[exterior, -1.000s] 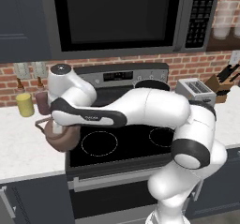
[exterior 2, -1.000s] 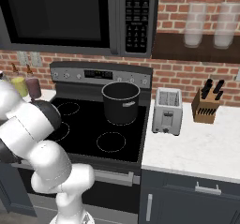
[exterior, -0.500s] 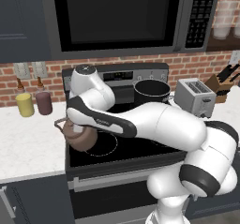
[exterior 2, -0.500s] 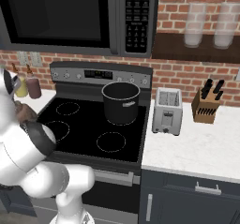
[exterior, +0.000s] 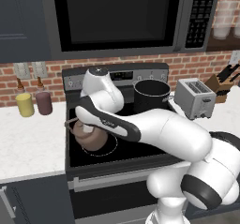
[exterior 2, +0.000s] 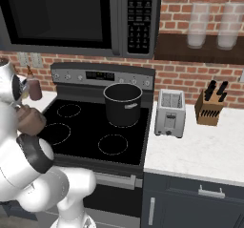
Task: Pick the kettle from the counter and place it on a stove burner. Then turn the burner on.
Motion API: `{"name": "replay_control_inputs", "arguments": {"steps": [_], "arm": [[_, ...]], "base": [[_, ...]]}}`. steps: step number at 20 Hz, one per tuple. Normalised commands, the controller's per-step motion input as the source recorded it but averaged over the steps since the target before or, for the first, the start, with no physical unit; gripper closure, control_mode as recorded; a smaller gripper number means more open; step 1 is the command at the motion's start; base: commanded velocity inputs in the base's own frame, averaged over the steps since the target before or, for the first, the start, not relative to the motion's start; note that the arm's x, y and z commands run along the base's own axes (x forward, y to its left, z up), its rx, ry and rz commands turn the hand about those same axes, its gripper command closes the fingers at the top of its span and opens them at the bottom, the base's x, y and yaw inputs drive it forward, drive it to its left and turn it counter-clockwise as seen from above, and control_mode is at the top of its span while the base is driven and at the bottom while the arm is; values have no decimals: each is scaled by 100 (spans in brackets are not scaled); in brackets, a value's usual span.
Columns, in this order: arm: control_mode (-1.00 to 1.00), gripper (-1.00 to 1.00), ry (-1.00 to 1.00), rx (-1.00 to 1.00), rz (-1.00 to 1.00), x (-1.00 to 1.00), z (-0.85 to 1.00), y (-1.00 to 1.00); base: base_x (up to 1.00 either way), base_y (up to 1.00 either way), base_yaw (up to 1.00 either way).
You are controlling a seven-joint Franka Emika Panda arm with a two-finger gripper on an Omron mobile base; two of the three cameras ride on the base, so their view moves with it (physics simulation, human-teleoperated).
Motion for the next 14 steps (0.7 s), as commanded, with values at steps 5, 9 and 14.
{"name": "replay_control_inputs", "arguments": {"steps": [5,9,14], "arm": [[-100,100,2,0,0,0,0,-22],[-100,100,1,0,0,14,0,-20],[-100,100,0,0,0,18,-10,-31]], "base": [[0,0,0],[0,0,0],[0,0,0]]}}
